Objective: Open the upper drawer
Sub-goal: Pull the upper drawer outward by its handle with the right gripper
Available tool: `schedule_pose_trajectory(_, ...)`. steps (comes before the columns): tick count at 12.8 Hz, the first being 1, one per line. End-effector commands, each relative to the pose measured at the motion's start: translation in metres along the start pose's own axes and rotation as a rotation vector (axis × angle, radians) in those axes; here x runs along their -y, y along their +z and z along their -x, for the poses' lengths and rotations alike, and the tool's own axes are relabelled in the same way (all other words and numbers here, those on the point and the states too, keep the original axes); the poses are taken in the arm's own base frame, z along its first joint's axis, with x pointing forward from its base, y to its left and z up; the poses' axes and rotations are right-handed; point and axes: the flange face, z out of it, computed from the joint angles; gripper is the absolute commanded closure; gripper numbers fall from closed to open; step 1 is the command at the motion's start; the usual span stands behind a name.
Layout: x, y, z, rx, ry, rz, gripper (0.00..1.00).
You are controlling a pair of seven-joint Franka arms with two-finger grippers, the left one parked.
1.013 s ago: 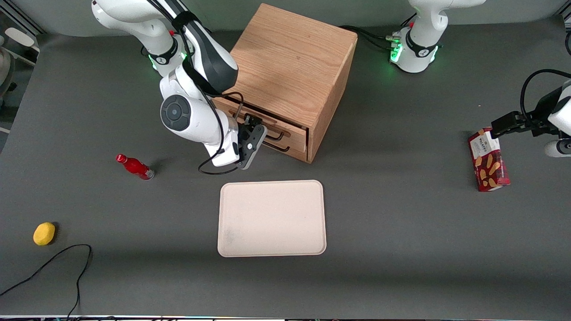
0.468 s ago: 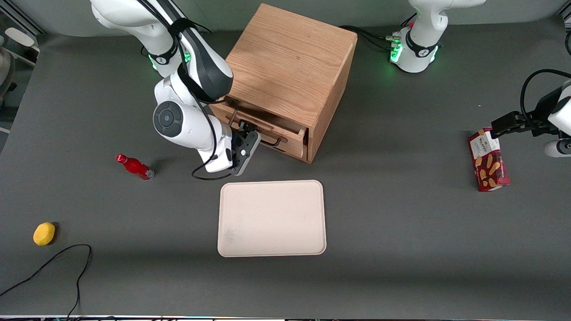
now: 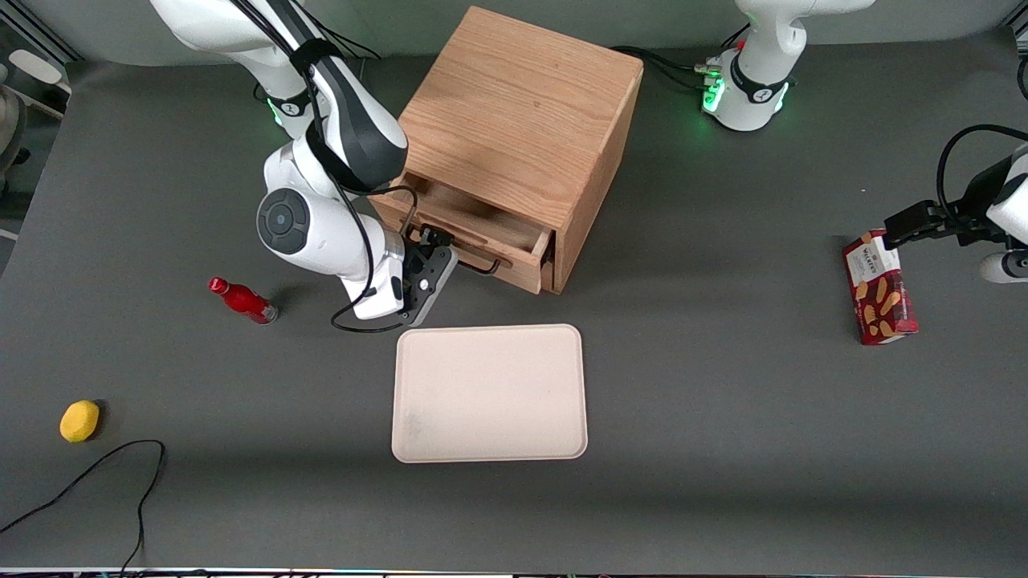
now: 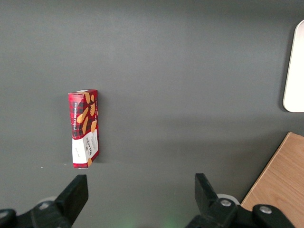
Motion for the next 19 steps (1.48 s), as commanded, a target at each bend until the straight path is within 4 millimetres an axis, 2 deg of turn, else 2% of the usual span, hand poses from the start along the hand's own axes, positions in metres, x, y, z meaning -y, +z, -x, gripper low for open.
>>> schedule_pose_trajectory(1,-0.005,-0.006,-0.006,-0.018,-0.03,0.001,0.0)
schedule_pose_trajectory(11,-0.016,-0.015,-0.017,-0.047,-0.028,0.016,0.0)
schedule_pose_trajectory(15,-0.026,-0.019,-0.015,-0.057,-0.016,0.023,0.0)
schedule_pose_trajectory(17,-0.039,-0.023,-0.016,-0.071,-0.004,0.034,0.0)
schedule_pose_trajectory(19,-0.04,-0.024,-0.017,-0.072,-0.005,0.038,0.0)
